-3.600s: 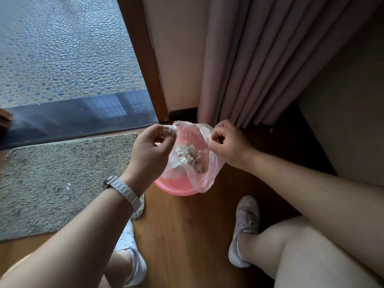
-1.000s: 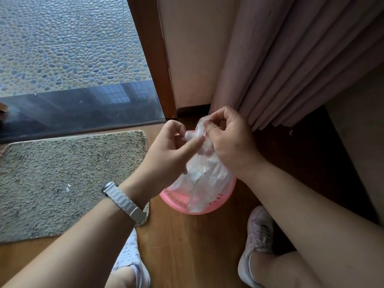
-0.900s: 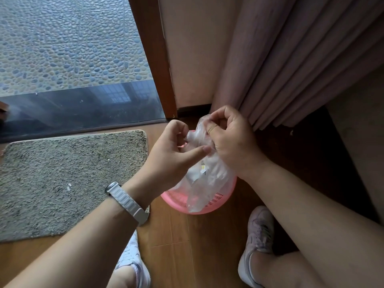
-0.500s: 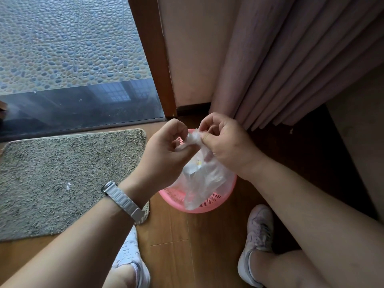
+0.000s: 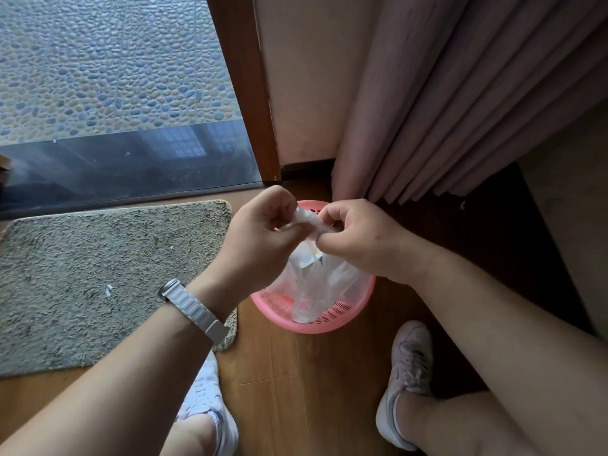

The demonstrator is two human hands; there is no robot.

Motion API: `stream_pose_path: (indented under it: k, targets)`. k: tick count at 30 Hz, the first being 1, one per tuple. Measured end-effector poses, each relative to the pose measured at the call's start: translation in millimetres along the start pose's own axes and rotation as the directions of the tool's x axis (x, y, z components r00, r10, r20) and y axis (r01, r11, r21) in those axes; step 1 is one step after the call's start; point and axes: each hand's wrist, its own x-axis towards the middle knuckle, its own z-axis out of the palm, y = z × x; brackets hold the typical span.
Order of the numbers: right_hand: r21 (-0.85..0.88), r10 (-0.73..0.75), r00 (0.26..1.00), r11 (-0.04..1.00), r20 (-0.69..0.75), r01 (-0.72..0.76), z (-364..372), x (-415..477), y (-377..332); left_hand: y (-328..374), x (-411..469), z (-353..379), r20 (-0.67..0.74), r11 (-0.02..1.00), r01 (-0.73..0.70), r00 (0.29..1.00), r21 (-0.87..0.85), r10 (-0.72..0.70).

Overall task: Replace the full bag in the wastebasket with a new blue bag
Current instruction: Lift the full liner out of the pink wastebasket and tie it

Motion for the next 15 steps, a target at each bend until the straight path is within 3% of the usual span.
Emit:
stream_pose_path:
  k: [7, 15]
  targets:
    - [0.063, -0.043, 0.999, 0.997, -0.002, 0.043, 0.3, 1.3, 8.0, -2.0, 2.4, -1.6, -0.006, 0.999, 0.048, 0.999, 0.006, -0.048]
    - [0.003, -0.309, 0.913, 0.947, -0.267, 0.322, 3.8, -1.3, 10.7, 3.3, 5.5, -6.9, 0.074, 0.96, 0.165, 0.986, -0.225, -0.152]
